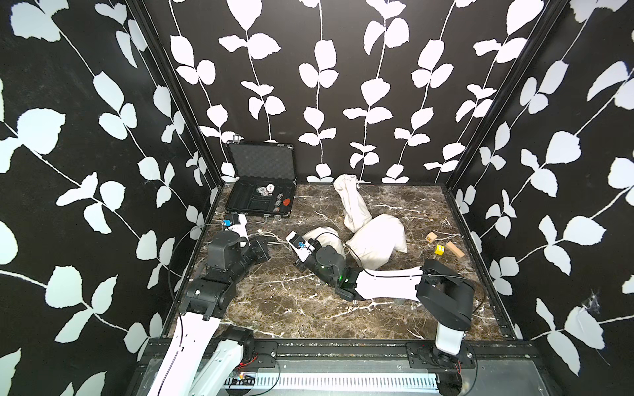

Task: Close the soil bag
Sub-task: Frap the soil bag at the center of the board.

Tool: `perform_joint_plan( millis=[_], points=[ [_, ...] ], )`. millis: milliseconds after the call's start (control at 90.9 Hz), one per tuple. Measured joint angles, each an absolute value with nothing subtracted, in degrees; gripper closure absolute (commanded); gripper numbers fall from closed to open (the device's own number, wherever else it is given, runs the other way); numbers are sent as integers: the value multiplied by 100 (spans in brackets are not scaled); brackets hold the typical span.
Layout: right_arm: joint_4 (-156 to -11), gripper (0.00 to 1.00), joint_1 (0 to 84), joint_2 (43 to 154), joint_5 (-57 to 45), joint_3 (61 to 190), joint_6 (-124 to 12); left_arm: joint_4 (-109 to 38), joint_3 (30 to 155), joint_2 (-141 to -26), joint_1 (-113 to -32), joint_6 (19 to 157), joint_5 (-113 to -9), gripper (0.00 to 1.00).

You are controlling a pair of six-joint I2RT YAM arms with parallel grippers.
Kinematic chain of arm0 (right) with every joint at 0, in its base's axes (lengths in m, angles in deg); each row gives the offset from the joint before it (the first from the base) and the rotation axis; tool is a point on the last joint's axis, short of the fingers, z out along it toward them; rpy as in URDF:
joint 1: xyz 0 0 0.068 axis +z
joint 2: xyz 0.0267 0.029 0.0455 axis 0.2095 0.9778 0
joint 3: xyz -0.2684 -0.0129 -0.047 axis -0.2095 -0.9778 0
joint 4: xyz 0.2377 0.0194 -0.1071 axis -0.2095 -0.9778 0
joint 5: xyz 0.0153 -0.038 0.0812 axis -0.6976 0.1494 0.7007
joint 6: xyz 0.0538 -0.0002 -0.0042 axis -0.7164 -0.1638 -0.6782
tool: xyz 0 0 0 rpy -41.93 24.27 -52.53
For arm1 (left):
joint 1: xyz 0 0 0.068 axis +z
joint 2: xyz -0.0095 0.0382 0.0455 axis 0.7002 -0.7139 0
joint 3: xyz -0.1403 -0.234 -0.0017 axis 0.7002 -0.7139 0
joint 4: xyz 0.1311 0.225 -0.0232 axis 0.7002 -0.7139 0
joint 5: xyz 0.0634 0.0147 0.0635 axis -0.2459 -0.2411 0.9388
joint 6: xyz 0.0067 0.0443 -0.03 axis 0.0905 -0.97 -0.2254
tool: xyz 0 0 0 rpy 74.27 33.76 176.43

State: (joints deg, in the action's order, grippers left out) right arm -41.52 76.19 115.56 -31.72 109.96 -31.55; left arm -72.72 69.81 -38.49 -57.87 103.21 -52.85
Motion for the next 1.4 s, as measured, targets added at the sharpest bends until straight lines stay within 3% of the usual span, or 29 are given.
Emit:
perform_joint_plan(
  millis=[165, 385, 605, 814, 1001, 1199, 1298, 1397],
  points=[
    [-4888, 74, 7389, 10986, -2753, 10854, -3282, -7322, 6900, -3637, -5766, 10183, -4616, 100],
    [-6602, 56, 6493, 10363, -3251, 10482, -3446, -7309, 6878, -3739, -5320, 9914, -3215, 100],
    [-7539, 40, 6484, 9126, -3238, 10371, -3459, -7333, 6817, -4470, -3877, 9696, -3559, 100],
    [-8263, 28, 5855, 8326, -3605, 10368, -3526, -7449, 6714, -4598, -2566, 9593, -3902, 100],
    [-8825, 19, 5138, 8212, -3693, 10392, -3660, -7434, 6926, -5178, -1938, 9455, -3928, 74],
    [-9187, 16, 4841, 8983, -3470, 10963, -3706, -7235, 7003, -5007, -1910, 9154, -4704, 36],
    [-9316, 15, 4841, 9405, -3339, 11251, -3811, -7167, 7009, -4583, -2419, 8998, -5023, 25],
    [-9463, 15, 4841, 9552, -3301, 11219, -3970, -7084, 7020, -4334, -3593, 8902, -5226, 18]
  ],
)
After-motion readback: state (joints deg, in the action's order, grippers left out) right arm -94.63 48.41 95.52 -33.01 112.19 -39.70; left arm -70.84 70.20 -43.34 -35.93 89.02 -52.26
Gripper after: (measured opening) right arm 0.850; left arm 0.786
